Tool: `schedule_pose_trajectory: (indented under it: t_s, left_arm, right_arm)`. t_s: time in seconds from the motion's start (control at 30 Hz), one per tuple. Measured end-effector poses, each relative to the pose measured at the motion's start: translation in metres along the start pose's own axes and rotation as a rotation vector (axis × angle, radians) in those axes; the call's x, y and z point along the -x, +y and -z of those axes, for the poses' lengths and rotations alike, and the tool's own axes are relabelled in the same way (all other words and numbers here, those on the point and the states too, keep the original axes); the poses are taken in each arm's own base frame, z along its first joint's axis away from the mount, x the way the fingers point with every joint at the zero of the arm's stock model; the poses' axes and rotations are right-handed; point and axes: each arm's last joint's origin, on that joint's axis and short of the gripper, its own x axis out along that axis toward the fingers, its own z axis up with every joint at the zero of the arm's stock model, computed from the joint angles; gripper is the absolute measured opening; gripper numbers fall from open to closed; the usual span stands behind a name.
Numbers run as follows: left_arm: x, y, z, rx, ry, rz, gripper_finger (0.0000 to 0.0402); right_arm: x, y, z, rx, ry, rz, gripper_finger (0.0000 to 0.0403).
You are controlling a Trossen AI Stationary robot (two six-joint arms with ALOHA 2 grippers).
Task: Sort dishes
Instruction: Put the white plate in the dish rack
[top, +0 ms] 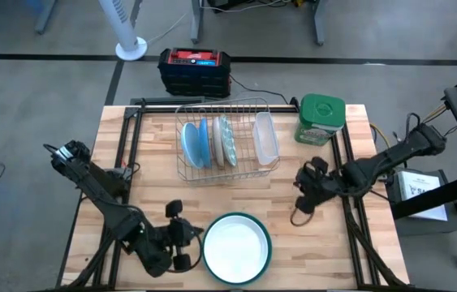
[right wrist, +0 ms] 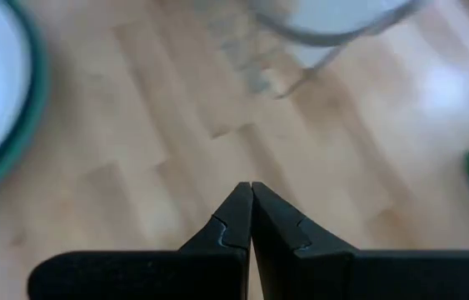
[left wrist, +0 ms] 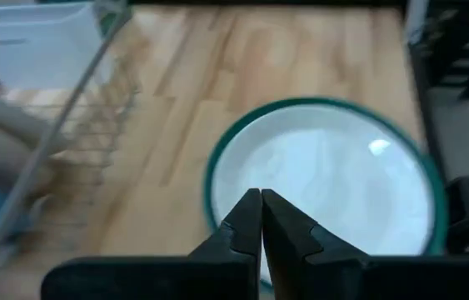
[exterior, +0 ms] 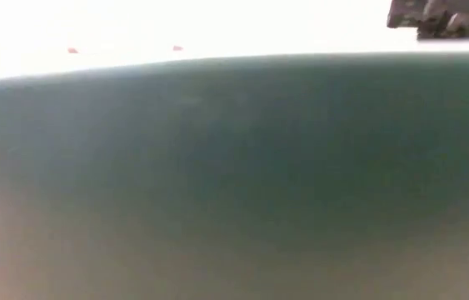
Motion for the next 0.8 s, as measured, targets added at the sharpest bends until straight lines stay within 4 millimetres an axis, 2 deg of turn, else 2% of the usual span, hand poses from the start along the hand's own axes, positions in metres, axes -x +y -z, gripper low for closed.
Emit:
schedule_pose_trajectory:
  t_s: [0.17,0.33,0.5,0.67,0.8]
  left_arm:
    - [-0.008,-0.012,0.002,0.047,-0.001,0.067,0.0000]
    - [-0.032,-0.028,0.020,0.022,0.045,0.047,0.0000]
    - [-0.059,-0.046,0.040,0.014,0.078,0.018,0.0000]
    - [-0.085,-0.063,0.061,0.082,0.137,-0.017,0.0000]
    - [-0.102,-0.083,0.065,0.088,0.188,0.005,0.0000]
  right_arm:
    - [0.004,0.026,0.012,0.050,-0.062,-0.140,0.0000]
    - [0.001,0.054,0.018,0.076,-0.108,-0.244,0.0000]
    - [-0.013,0.076,0.021,0.056,-0.121,-0.281,0.0000]
    - [-0.028,0.094,0.023,-0.091,-0.062,-0.346,0.0004]
    - [-0.041,0.107,0.026,-0.150,-0.027,-0.396,0.0026]
